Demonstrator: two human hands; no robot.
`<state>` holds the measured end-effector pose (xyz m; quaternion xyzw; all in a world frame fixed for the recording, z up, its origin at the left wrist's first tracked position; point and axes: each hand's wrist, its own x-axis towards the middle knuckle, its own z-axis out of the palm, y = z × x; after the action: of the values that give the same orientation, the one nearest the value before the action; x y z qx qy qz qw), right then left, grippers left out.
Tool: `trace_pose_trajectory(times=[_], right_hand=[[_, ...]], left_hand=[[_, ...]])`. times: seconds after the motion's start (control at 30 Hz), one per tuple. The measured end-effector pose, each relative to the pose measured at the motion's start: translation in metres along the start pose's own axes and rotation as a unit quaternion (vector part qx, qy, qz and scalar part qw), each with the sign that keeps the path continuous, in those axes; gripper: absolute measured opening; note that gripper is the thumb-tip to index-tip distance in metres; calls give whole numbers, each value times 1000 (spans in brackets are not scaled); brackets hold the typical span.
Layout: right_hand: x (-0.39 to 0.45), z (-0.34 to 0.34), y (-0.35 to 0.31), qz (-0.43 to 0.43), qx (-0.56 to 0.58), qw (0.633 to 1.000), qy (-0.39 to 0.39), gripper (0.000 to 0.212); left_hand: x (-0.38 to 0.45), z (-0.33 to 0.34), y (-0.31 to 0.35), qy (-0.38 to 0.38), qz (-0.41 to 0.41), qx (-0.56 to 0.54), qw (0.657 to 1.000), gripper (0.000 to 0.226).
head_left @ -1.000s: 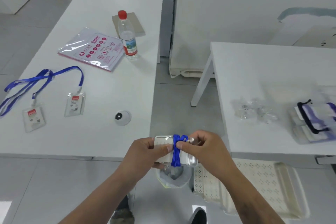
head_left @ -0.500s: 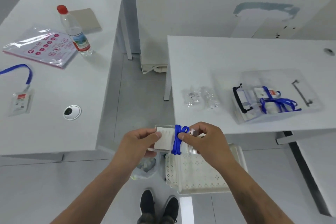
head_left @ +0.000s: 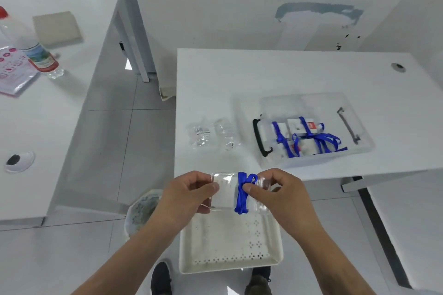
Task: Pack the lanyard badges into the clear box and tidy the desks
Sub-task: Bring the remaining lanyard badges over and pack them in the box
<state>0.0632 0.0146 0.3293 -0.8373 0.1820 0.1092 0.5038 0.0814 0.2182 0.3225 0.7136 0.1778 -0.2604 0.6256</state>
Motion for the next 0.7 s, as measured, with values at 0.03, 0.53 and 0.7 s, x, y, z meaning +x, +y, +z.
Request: trace_pose_trajectory(times=[0.03,0.53,0.7], right_hand=[[7,-23,9,-9,-3,1000,2,23],[120,-216,66,-91,-81,992,24,20],[178,-207,56,-84,-175,981,20,33]], left_hand=[[4,25,4,4,-1,-4,1000,4],[43,236,94,106,21,-22,994,16],[84,246,111,129,6,-7,992,34]])
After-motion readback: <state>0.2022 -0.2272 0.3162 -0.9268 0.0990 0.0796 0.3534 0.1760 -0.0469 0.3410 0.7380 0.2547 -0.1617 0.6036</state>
